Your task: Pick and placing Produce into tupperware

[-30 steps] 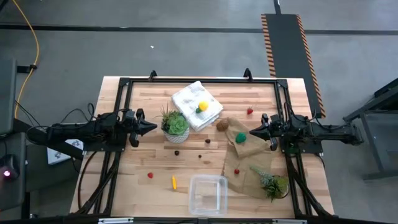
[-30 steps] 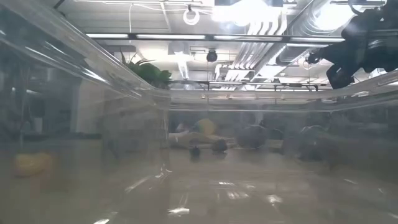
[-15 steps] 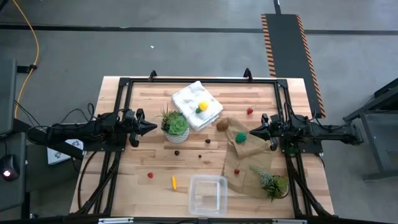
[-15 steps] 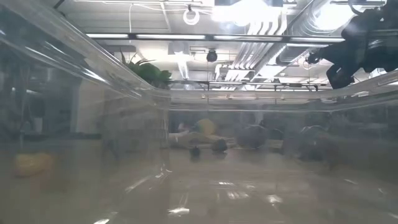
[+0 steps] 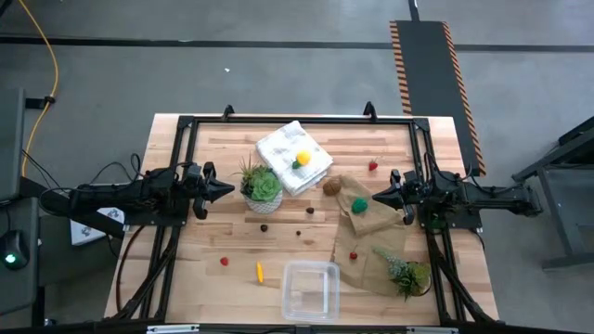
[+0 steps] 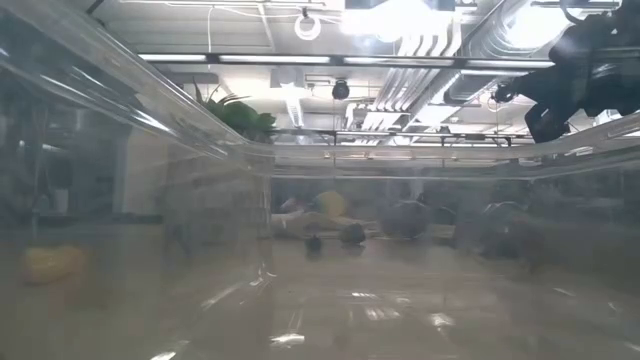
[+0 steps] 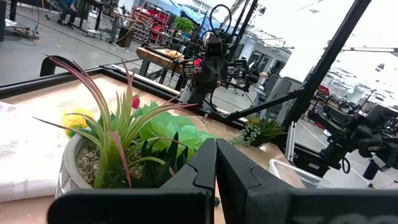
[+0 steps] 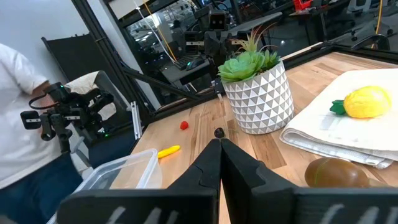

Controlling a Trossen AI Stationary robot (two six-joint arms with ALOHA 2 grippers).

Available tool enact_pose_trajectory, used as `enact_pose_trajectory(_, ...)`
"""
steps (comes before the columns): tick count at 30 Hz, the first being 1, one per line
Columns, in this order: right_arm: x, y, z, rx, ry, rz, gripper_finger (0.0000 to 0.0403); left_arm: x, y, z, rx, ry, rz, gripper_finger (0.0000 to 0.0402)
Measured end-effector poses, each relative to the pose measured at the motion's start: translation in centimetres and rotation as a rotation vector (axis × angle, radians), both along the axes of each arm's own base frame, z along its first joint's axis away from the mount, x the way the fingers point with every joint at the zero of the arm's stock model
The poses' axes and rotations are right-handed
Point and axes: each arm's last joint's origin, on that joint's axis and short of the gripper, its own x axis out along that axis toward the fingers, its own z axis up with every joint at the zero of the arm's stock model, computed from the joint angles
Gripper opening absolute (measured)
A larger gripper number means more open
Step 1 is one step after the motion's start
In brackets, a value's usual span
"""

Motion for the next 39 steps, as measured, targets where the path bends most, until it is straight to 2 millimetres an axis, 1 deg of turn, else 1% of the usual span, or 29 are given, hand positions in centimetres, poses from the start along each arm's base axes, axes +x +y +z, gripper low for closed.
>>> enact_pose_trajectory(20,0.0,0.0,0.0,0.0,0.0,0.0,0.0,0.0,0.0,0.0,-0.013,-0.003,-0.001,0.0001)
enact_pose_trajectory(26,0.0,0.0,0.0,0.0,0.0,0.0,0.0,0.0,-0.03,0.0,-0.13,-0.021,-0.012,0.0001)
enact_pose_trajectory(39,0.0,0.0,0.0,0.011,0.001,0.0,0.0,0.0,-0.03,0.01,-0.553,-0.089,-0.023,0.0001)
